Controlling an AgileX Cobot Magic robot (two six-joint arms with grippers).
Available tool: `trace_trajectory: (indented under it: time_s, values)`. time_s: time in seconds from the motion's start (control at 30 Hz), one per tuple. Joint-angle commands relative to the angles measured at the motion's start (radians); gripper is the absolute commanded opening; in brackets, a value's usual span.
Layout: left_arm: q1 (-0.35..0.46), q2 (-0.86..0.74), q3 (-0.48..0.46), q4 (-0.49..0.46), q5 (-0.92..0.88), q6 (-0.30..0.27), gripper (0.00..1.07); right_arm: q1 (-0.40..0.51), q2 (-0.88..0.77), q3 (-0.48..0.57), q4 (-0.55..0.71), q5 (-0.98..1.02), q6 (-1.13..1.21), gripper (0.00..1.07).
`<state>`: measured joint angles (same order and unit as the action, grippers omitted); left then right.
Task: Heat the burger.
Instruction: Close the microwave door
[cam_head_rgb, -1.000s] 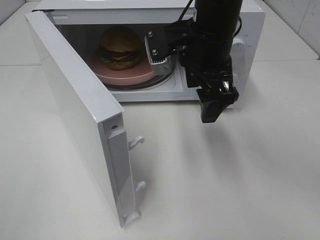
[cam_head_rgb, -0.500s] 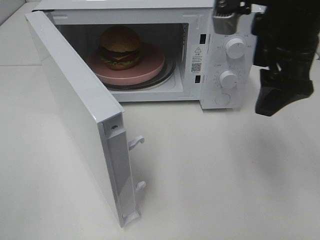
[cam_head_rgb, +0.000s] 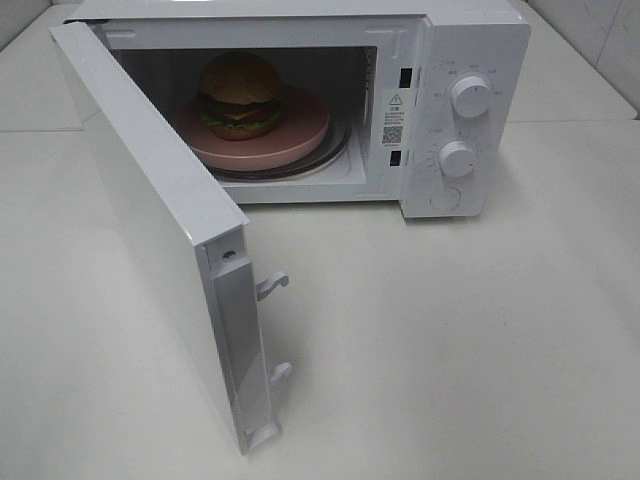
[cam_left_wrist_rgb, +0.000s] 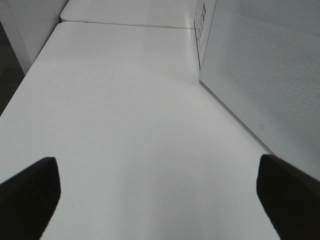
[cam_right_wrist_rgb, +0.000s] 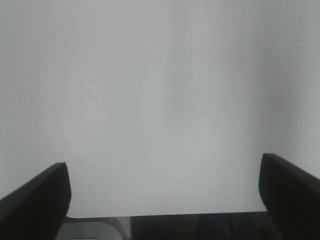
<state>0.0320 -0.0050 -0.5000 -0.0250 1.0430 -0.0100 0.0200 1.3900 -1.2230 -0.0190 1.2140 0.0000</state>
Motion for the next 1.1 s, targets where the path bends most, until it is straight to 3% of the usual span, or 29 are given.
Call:
trace_trajectory:
  time_s: [0.03, 0.23, 0.37, 0.4, 0.57, 0.63, 0.73, 1.1]
  values:
    - [0.003, -0.016, 0.002, -0.006, -0.008, -0.002, 1.02, -0.046, -0.006, 0.024, -0.001, 0.062, 0.050, 0.98]
    - [0.003, -0.016, 0.002, -0.006, -0.008, -0.002, 1.02, -0.071, -0.035, 0.077, -0.022, 0.060, 0.050, 0.98]
    - [0.003, -0.016, 0.002, -0.006, -0.008, -0.002, 1.02, -0.069, -0.139, 0.171, -0.025, 0.022, 0.054, 0.98]
    - [0.003, -0.016, 0.002, -0.006, -0.008, -0.002, 1.02, -0.069, -0.219, 0.241, -0.025, -0.009, 0.063, 0.98]
    - [0.003, -0.016, 0.002, -0.006, -0.008, -0.002, 1.02, -0.069, -0.393, 0.371, -0.022, -0.025, 0.060, 0.98]
    - [0.003, -0.016, 0.002, -0.006, -0.008, -0.002, 1.02, -0.069, -0.570, 0.481, 0.002, -0.023, 0.056, 0.98]
    - [0.003, -0.016, 0.002, -0.006, -0.008, -0.002, 1.02, -0.069, -0.688, 0.542, 0.004, -0.023, 0.056, 0.98]
    - [0.003, -0.016, 0.002, -0.006, -0.008, -0.002, 1.02, -0.069, -0.957, 0.624, 0.005, -0.053, 0.050, 0.98]
